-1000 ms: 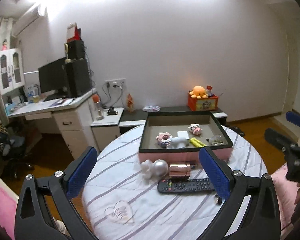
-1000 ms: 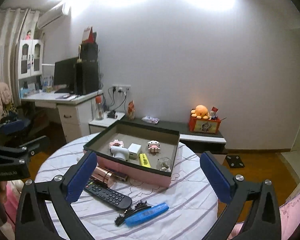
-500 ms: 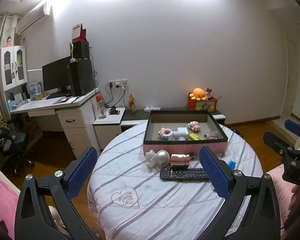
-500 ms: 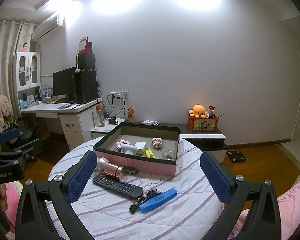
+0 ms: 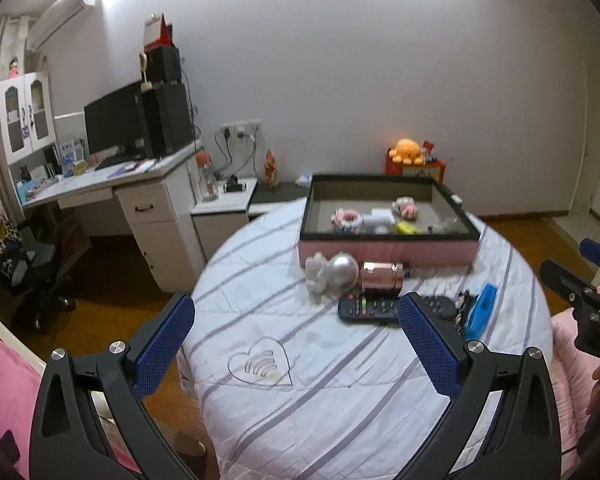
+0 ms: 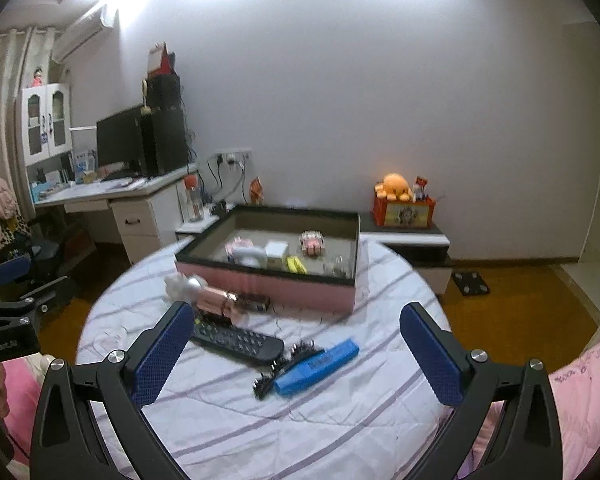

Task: Organize rigid objects
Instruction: 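Grasp the blue highlighter with the right tool while the left tool approaches the black hair clip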

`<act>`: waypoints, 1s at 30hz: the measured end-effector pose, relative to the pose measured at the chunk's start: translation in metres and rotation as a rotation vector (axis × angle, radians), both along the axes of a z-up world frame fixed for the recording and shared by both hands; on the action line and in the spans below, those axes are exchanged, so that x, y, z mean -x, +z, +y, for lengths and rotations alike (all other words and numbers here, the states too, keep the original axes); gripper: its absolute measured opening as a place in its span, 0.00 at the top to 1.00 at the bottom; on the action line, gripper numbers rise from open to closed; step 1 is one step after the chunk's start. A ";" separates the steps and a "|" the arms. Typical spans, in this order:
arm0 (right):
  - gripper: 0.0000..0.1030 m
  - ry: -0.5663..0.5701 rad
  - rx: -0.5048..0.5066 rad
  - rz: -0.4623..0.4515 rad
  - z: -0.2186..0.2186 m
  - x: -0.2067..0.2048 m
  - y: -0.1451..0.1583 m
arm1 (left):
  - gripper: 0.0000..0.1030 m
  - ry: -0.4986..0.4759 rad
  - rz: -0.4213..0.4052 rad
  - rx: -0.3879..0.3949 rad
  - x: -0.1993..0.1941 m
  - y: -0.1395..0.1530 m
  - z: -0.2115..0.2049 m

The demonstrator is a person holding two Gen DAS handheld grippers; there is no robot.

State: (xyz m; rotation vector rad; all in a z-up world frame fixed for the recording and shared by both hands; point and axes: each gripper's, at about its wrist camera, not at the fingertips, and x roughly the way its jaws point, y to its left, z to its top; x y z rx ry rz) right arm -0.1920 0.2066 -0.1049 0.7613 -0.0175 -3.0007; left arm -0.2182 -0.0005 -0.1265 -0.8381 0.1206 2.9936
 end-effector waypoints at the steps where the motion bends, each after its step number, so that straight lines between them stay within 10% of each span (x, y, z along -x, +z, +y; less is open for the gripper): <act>1: 0.00 -0.007 0.001 -0.027 0.002 0.005 -0.009 | 0.00 -0.003 -0.017 0.001 0.004 -0.006 0.001; 14: 0.00 -0.063 -0.037 -0.315 0.017 0.057 -0.102 | 0.00 -0.050 -0.166 0.031 0.039 -0.057 0.023; 30: 0.00 -0.147 -0.042 -0.366 0.043 0.083 -0.115 | 0.00 -0.074 -0.211 0.064 0.055 -0.072 0.040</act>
